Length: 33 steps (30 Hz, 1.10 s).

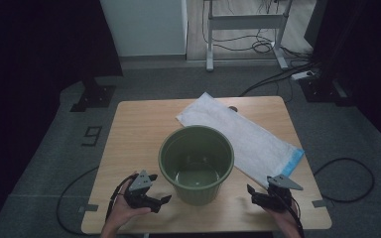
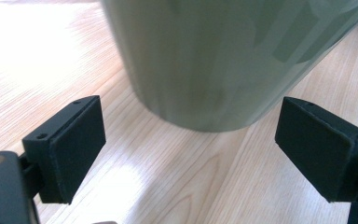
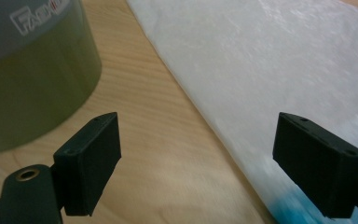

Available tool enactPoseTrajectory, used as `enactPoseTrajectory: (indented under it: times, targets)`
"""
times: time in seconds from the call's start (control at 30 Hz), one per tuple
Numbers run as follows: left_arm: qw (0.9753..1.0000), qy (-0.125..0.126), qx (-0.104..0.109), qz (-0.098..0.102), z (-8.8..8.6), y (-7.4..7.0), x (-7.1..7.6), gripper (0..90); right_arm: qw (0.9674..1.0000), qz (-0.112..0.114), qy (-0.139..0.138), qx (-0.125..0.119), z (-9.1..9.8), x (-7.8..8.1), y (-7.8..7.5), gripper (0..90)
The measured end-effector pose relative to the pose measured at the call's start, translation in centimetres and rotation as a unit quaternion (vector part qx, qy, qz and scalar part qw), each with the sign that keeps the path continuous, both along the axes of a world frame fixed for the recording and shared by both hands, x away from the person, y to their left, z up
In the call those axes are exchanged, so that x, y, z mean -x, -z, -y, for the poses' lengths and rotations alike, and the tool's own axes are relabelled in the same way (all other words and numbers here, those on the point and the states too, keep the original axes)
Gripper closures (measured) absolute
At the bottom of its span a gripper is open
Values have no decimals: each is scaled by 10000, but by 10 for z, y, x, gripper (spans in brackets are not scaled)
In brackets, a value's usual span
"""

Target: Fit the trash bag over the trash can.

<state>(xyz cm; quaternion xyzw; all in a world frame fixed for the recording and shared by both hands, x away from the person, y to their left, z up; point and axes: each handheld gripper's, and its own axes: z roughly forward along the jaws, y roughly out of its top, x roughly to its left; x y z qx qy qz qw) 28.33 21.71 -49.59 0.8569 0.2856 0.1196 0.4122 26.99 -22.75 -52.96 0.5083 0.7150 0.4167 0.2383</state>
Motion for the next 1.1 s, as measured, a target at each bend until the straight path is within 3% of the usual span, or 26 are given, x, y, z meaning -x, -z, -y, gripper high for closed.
enactPoseTrajectory:
  times: [0.03,0.13,0.17,0.33,0.5,0.53,0.57,0.63,0.73,0.83,0.97,1.1]
  targets:
    - [9999,-127,-46,-41,-5,2,-2,84,10000,-48,49,72,-8,-9,-2,158]
    - [9997,-202,-56,-92,-10,6,-5,91,9997,-147,86,155,-19,-27,0,199]
    - [9997,-212,-45,-114,-12,7,-5,91,9997,-147,86,155,-19,-27,0,199]
    - [9993,-308,-130,-148,-21,11,-7,92,9976,-583,68,378,-41,-71,17,256]
    - [9990,-413,-79,-164,-27,11,-8,96,9957,-667,233,606,-52,-89,21,302]
    - [9989,-438,-72,-162,-29,11,-8,96,9957,-667,233,606,-52,-89,21,302]
    - [9988,-456,-58,-161,-30,11,-8,97,9947,-696,363,668,-52,-90,20,372]
    - [9987,-481,-35,-161,-32,11,-8,97,9945,-689,418,665,-52,-90,20,417]
    - [9985,-508,-33,-179,-33,11,-8,98,9945,-558,660,591,-43,-86,21,653]
    - [9984,-534,2,-211,-35,13,-8,109,9932,-448,992,420,-28,-72,24,802]
    - [9979,-605,46,-227,-39,15,-8,117,9913,-461,1169,388,-17,-58,24,837]
    - [9975,-659,47,-250,-39,16,-9,120,9894,-481,1317,383,3,-33,24,867]
